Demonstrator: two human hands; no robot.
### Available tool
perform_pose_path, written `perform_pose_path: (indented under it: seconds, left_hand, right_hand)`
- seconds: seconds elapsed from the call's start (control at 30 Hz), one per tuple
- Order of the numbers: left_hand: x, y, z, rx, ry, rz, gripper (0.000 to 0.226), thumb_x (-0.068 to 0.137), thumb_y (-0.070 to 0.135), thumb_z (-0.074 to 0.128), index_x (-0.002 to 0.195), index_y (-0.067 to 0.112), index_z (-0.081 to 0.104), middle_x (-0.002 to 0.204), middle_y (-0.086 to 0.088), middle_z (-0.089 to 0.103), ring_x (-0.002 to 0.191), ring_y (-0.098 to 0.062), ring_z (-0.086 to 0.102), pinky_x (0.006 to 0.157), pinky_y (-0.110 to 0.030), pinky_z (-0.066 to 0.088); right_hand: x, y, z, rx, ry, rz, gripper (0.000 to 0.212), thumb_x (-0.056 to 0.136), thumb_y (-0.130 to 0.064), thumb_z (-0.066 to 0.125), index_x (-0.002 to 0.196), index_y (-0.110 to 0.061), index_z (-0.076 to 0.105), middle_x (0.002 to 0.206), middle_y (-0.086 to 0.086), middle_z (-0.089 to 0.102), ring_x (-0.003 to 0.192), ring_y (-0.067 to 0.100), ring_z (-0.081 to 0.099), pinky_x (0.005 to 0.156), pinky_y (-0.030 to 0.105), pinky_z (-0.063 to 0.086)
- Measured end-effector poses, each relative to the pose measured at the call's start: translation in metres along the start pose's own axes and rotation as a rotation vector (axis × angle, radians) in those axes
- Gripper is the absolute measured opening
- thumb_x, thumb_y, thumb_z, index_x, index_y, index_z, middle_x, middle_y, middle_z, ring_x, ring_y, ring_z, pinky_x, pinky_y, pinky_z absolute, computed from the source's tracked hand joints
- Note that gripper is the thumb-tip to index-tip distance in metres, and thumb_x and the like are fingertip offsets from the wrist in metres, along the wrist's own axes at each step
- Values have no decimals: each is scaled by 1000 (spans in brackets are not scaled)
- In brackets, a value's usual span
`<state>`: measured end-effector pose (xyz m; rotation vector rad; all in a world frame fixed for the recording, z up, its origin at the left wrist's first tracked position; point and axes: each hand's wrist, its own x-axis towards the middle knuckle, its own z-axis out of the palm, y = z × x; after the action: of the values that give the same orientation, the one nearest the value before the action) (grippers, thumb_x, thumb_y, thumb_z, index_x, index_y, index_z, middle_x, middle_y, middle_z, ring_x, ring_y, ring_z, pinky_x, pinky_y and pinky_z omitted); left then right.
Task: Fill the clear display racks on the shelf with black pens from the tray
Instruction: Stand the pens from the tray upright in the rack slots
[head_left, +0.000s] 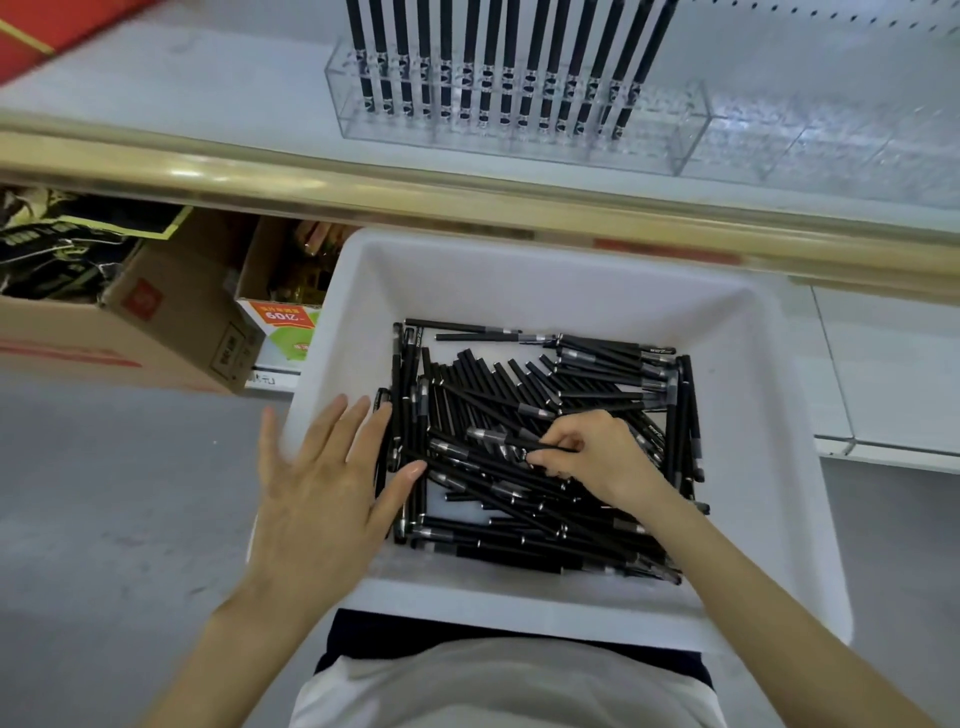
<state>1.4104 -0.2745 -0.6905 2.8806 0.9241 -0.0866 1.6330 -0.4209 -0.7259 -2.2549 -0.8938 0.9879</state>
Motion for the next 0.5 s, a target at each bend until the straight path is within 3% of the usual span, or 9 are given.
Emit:
perform_pose_path:
  seconds: [0.1,0.17,0.23,0.27,0.37,0.5]
  left_hand:
    - [14,9,-12,-199,49,-23,68,96,59,19,130,15,56,130,-2,60,133,-17,44,117,-55,5]
    - [30,19,-25,-527,108,-83,64,94,65,26,131,21,55,127,5,61,125,-3,47,120,-33,9]
    - [48,31,-39,-861,126,-123,59,86,61,41,127,23,60,117,17,62,108,13,51,102,-5,29]
    - [56,37,-46,-979,123,-128,52,84,53,47,124,23,63,112,21,62,103,16,53,90,0,34]
    - [77,50,-65,-1301,95,-118,27,89,26,58,111,17,71,101,12,71,97,6,63,81,-4,43]
    - [93,60,-82,-1508,118,-61,21,79,30,60,90,21,75,95,3,75,91,-8,68,82,-16,50]
  right_hand:
    - [-5,-8,-11,249,50,4,10,84,-17,72,74,-20,72,59,-3,68,54,3,61,54,14,46]
    - [-9,-18,-20,407,87,-22,10,85,-13,70,76,-17,73,60,0,69,53,5,60,54,16,46]
    - [-15,-30,-31,533,87,-59,6,84,-14,71,80,-14,75,63,3,70,54,6,58,53,18,44]
    - [-19,-37,-36,577,78,-83,6,82,-18,71,82,-14,76,64,3,69,55,6,56,53,18,44]
    - [-28,-55,-48,650,63,-172,21,73,-31,67,84,-16,76,63,3,69,55,5,54,52,15,43]
    - [-31,-64,-59,670,37,-241,16,76,-31,63,80,-25,78,68,8,69,57,7,55,55,16,44]
